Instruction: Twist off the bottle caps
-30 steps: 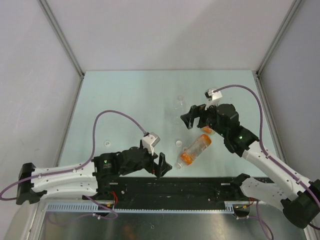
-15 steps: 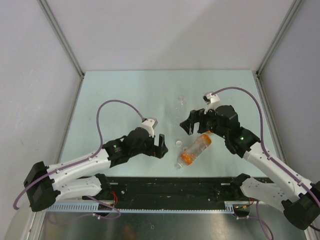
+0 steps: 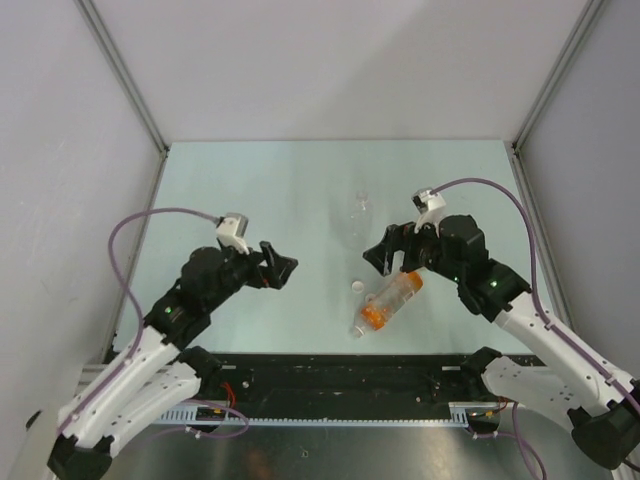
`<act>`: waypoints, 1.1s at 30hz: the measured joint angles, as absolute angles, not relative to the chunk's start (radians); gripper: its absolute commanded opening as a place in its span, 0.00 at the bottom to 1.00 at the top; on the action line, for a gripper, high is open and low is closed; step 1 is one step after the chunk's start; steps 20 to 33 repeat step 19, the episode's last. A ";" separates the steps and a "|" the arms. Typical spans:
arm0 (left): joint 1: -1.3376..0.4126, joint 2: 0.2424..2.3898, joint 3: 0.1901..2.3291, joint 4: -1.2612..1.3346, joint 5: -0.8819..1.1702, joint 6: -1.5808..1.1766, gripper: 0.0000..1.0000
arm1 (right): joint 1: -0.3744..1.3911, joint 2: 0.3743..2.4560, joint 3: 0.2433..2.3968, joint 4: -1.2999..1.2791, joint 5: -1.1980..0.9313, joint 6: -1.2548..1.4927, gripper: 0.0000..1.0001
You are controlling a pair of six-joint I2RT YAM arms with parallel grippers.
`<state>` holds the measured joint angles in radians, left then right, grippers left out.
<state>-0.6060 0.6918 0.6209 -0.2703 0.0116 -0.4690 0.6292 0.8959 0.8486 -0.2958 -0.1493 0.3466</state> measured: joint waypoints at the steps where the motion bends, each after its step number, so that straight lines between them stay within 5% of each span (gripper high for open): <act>1: -0.605 0.649 0.613 -0.270 0.012 -0.464 1.00 | 0.629 0.891 0.849 -0.305 -0.149 0.347 0.99; 7: -0.605 0.518 0.583 -0.273 0.014 -0.467 0.99 | 0.631 0.847 0.849 -0.347 -0.148 0.348 0.99; 33: -0.605 0.529 0.581 -0.303 0.028 -0.464 1.00 | 0.631 0.786 0.849 -0.378 -0.102 0.351 0.99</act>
